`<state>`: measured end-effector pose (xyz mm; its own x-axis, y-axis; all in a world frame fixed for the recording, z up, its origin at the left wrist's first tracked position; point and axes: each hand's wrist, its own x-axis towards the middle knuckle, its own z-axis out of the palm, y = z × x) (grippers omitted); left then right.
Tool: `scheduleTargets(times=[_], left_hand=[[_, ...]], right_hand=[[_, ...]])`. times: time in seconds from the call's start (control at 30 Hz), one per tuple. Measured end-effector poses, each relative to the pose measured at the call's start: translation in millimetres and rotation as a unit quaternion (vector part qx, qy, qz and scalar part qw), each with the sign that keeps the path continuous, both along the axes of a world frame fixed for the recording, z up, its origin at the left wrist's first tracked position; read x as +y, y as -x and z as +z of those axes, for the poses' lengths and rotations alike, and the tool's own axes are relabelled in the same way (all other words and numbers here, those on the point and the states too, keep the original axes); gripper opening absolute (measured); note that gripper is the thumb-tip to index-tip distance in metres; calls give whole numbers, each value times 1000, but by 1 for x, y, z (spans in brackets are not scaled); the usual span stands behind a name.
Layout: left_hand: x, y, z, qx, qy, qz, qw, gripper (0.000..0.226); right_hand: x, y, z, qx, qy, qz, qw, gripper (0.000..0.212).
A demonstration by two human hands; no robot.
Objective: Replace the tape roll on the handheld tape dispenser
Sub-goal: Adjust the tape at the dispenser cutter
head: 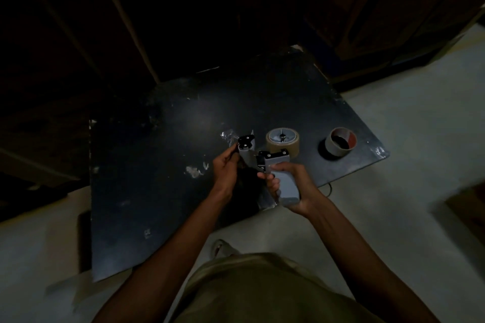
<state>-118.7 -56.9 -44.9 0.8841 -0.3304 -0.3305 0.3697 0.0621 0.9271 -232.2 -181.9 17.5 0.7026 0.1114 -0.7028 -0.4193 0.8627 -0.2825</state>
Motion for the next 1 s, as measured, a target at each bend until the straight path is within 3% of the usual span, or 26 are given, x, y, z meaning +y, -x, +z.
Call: scheduleTargets(times=[0.4,0.87,1.0], left_hand=[[0,-83,7,-5,-58,30,998,33],[-28,-101,16,-57,-76,29,995,32],[-38,-107,20,-13,-45,55,997,31]], right_hand=[[5,-81,11,-22,-27,-22,999,34],[-17,-108,10,-33,-23,-27,999,32],[-33,-112,13,-31,-19,-20,999,31]])
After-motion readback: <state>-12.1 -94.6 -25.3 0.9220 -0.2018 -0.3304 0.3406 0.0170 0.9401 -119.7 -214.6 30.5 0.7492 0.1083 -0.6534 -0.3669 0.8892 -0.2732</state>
